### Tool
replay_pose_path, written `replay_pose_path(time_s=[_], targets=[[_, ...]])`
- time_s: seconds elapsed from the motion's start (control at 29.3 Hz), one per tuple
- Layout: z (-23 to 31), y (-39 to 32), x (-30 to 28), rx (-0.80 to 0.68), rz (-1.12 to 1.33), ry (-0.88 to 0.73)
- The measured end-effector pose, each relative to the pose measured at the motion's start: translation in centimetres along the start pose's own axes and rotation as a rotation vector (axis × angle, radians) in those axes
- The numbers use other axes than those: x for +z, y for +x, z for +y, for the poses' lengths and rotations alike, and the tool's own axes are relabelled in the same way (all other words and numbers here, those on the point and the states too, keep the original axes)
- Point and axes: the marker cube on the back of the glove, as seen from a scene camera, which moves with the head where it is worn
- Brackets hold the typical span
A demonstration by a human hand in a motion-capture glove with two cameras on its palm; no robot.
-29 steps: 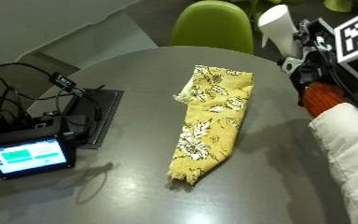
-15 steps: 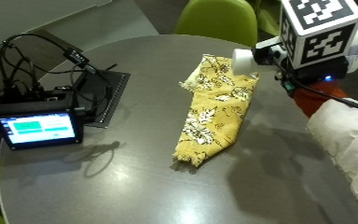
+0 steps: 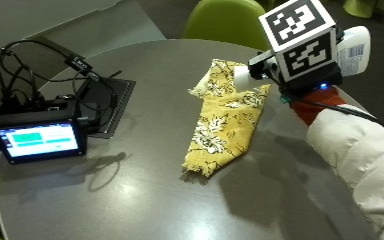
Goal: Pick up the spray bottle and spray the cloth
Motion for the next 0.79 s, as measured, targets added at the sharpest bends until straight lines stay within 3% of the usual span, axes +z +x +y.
replay_pose_path(time_s=[0.17, 0.48, 0.62, 0.79], targets=[[0.1, -0.3, 1.1, 0.073, -0.189, -0.056], [0.8, -1.9, -0.3, 0.269, -1.240, -0.032], [1.6, -4.1, -3.8, 0.237, -1.603, 0.009], [3.2, -10.5, -10.7, 0.035, -1.895, -0.057]])
